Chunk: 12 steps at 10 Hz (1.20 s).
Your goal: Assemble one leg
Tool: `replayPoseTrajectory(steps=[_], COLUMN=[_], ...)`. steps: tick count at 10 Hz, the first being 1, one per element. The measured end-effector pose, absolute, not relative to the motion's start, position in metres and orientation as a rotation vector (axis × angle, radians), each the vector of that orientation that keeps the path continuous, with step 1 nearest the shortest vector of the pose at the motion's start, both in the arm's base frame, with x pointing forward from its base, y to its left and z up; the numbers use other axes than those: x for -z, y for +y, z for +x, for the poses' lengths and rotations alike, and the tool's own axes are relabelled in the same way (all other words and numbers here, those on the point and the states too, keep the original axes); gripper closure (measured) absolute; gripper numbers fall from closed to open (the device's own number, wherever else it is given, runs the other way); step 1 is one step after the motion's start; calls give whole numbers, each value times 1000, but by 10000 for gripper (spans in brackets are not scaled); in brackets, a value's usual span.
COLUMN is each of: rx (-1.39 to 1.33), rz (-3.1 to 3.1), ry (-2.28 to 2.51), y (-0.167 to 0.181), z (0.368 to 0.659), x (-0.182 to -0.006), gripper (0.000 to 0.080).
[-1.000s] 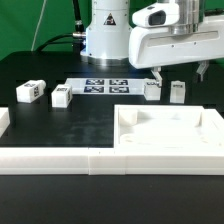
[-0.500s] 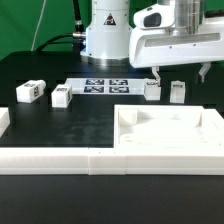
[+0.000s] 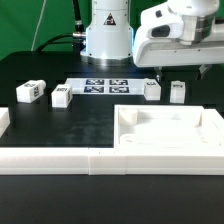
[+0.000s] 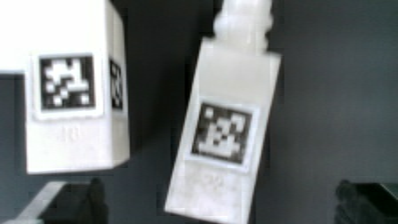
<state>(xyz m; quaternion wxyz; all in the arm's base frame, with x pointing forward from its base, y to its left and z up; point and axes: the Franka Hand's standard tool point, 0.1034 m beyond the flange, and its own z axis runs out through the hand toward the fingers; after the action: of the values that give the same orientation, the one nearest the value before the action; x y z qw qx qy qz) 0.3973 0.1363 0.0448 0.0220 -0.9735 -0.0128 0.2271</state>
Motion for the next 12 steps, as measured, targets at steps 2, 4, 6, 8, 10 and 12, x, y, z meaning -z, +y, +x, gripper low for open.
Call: replayPoseTrajectory(steps=[2,4,6,8,10,12], rx=[-905,-1144,-1338,-1377,-1383,-1386], rz=[-2971,-2895,-2815,-2794,-2792,-2789], ry=[-51,-64,-72,-76,-77,-74], y=[139,141,142,145,145,145], z=[391,386,383,384,382,380], x=[-44,-39,-33,-25,-23,-18], gripper=[151,151,151,151,151,151])
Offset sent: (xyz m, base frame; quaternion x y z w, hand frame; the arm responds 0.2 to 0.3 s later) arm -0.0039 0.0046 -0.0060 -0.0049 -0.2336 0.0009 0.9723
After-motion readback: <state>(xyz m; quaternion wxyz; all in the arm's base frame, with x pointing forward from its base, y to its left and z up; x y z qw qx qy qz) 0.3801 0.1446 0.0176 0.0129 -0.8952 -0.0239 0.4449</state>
